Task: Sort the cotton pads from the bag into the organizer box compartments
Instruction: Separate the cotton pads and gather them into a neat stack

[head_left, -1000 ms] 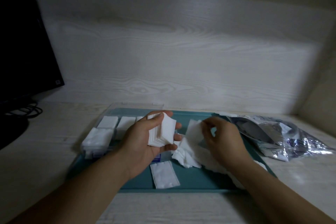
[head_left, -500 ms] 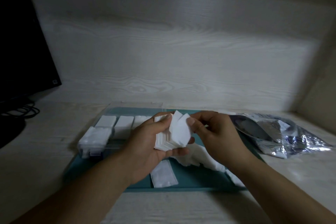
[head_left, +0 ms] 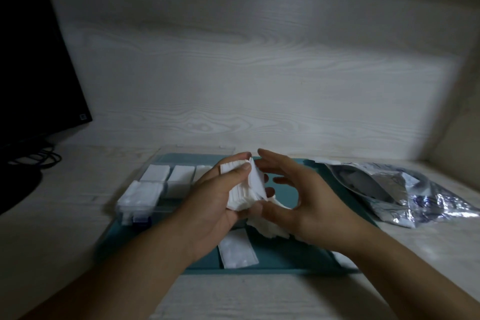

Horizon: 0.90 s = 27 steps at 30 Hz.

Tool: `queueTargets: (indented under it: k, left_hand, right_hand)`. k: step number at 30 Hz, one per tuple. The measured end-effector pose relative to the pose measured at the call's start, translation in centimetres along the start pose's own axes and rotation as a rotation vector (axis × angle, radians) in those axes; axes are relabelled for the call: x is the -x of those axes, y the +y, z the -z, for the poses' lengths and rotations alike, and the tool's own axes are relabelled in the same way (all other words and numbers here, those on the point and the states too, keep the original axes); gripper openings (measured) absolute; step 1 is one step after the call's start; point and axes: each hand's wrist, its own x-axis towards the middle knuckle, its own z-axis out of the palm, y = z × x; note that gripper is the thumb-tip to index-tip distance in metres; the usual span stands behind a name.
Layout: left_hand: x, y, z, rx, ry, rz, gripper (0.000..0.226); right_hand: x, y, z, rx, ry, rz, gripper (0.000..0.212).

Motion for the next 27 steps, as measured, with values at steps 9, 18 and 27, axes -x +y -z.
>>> queueTargets:
  k: [9,18,27]
  left_hand:
    - [0.2,-0.1,-0.2,0.011,-0.085,0.086,0.052]
    - [0.2,-0.2,-0.2,0.026,-0.067,0.124,0.058]
    - [0.4,-0.3,-0.3,0.058,-0.088,0.119,0.052]
  right_hand:
    - [-0.4,0.3,0.7,-0.151,0.01,0.039,0.085]
    - [-0.5,0.5,0.8,-0.181,0.0,0.037,0.086]
    - [-0.3,0.5,0.4,-0.07,-0.01,0.076,0.089]
